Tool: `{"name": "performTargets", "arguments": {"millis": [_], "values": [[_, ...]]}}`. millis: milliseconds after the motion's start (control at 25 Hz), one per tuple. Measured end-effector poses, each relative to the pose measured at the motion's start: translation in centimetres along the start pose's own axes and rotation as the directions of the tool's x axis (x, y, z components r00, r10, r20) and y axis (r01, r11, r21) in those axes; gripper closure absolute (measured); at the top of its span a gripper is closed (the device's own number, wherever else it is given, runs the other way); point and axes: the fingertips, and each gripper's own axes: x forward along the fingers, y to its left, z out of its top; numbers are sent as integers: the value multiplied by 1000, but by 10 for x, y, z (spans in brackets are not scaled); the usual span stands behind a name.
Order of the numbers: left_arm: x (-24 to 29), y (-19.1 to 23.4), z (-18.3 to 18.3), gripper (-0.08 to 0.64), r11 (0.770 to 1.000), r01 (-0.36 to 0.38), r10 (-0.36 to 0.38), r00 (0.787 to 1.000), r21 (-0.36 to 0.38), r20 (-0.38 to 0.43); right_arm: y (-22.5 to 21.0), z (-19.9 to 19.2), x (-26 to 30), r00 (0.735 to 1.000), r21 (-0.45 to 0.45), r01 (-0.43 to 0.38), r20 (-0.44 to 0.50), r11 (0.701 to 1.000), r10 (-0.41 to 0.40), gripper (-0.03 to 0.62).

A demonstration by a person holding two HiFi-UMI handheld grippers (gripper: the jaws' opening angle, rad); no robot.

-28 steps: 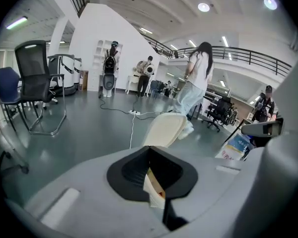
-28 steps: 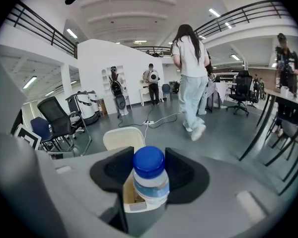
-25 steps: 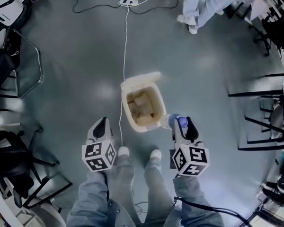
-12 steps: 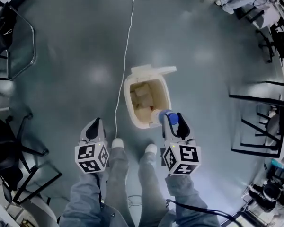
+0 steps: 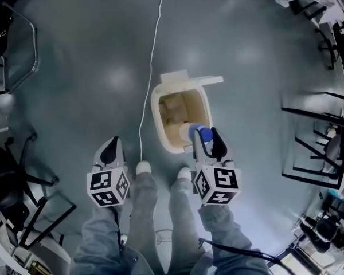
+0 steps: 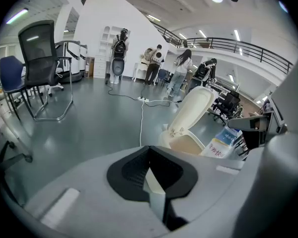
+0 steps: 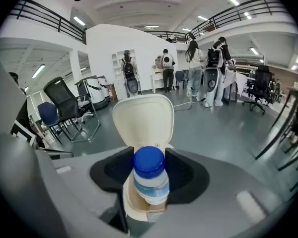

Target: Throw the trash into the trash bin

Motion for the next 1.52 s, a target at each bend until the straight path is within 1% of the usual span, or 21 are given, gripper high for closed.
{"name": "performTargets", "arguments": {"millis": [320,640,840,880,920,1000,1160,1520], "values": [[12,-3,0,551,999,8,-8,1000,31,-18,14,-10,53,998,-59,-64,-24,996,63,393],[20,2,3,551,999,-3,4,1000,35,-30,10,-25,82,994,-51,-80,-79,996,75,393],[21,5,5,551,1000,-12,12,999,29,-30,14,-32,95,987,-39,-121,-113,992,115,393],[21,5,5,551,1000,-13,14,999,28,-31,15,-33,98,985,-37,-127,-119,991,122,390],[21,5,4,551,1000,-15,16,999,26,-32,16,-33,100,984,-35,-134,-124,990,129,342],[22,5,1,551,1000,-20,21,999,20,-34,16,-34,102,982,-33,-144,-129,989,139,334],[22,4,-4,551,1000,-24,24,999,13,-42,7,-33,99,983,-30,-134,-128,991,129,335],[22,-7,-6,551,1000,-12,13,999,18,-39,-15,-35,83,989,18,-100,-108,995,101,336]]}}
